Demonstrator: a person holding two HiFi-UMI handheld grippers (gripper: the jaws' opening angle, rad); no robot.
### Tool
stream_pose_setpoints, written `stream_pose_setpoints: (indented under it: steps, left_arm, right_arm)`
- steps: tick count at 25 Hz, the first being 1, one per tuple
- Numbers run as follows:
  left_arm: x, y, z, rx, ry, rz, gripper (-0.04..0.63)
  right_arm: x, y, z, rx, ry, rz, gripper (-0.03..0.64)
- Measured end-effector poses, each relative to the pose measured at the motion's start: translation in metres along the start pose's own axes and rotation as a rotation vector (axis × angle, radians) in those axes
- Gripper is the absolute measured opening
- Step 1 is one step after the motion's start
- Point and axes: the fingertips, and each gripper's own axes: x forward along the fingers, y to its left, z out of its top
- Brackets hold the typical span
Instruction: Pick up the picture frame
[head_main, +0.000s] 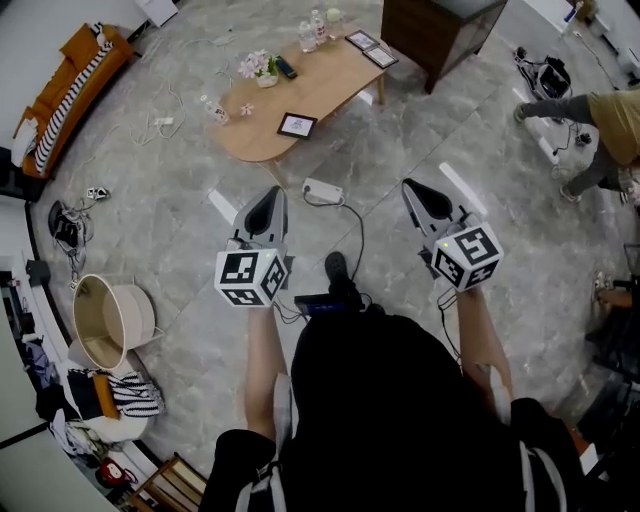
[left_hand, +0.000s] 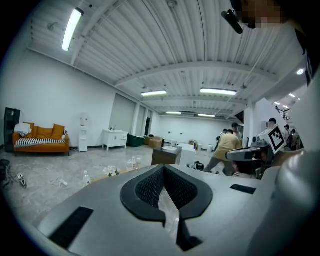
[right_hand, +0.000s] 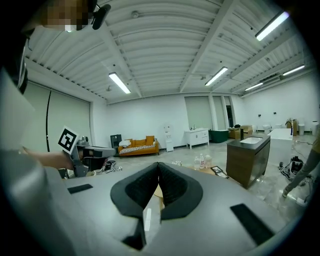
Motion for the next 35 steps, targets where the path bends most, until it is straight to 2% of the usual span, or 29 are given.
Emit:
stream_pose_setpoints:
  steps: [10,19,24,30,35]
  left_arm:
    - [0.067,0.092,0.007,-0.033,0.020,-0.024,0.012]
    - [0.118,0.102,-0.008,-0.064,0.070,-0.040,0.012]
    - [0.152,0.095,0.000,-0.054,0.079,0.000,0.012]
    - [0.199,0.086,0.016,-0.064,0.083,0.104,0.012]
    - [0.252,0.063,0.025,-0.089,0.095,0.182,0.012]
  right_arm:
    - [0.088,-0.017,0.023,0.004,0.014,-0.049,0.014]
    - [0.114,-0.062,0.022,0.022,0.030,-0.087,0.014]
    - [0.138,-0.100,0.029,0.023,0.021,-0.031,0.014]
    - [0.173,-0.167,0.045,0.010,0.012,0.061,0.014]
    - [0.190,-0.234,0.061,-0.041,0.018,0.147,0.014]
